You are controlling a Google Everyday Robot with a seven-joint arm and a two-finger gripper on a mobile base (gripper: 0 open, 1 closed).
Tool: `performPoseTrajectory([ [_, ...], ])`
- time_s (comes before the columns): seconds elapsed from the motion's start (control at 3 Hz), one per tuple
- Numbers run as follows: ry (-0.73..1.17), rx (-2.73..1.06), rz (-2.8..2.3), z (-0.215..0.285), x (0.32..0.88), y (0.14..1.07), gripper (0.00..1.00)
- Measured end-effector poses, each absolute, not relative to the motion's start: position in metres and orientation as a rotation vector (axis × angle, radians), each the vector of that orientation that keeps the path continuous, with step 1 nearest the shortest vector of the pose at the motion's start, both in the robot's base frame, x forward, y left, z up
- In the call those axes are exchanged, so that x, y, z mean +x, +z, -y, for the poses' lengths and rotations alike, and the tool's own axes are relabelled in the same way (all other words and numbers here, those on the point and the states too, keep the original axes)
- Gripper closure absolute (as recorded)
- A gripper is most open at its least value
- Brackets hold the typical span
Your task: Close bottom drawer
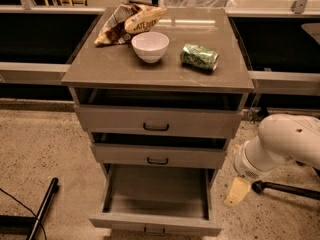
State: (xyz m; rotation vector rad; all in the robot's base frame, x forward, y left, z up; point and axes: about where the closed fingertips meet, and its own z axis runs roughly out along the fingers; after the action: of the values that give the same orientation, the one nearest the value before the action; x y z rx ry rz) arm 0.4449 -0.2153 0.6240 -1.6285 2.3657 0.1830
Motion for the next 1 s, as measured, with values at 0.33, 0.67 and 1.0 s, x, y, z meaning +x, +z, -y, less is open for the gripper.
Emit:
performPoseTrajectory([
  [0.33,0.328,-1.614,-2.282,0.187,0.456,0.568,0.00],
  [0.67,0.429,-1.559,-2.223,0.152,0.441,0.498,0.00],
  [1.0,0.613,-1.417,-2.040,0.102,0.459,0.462,0.00],
])
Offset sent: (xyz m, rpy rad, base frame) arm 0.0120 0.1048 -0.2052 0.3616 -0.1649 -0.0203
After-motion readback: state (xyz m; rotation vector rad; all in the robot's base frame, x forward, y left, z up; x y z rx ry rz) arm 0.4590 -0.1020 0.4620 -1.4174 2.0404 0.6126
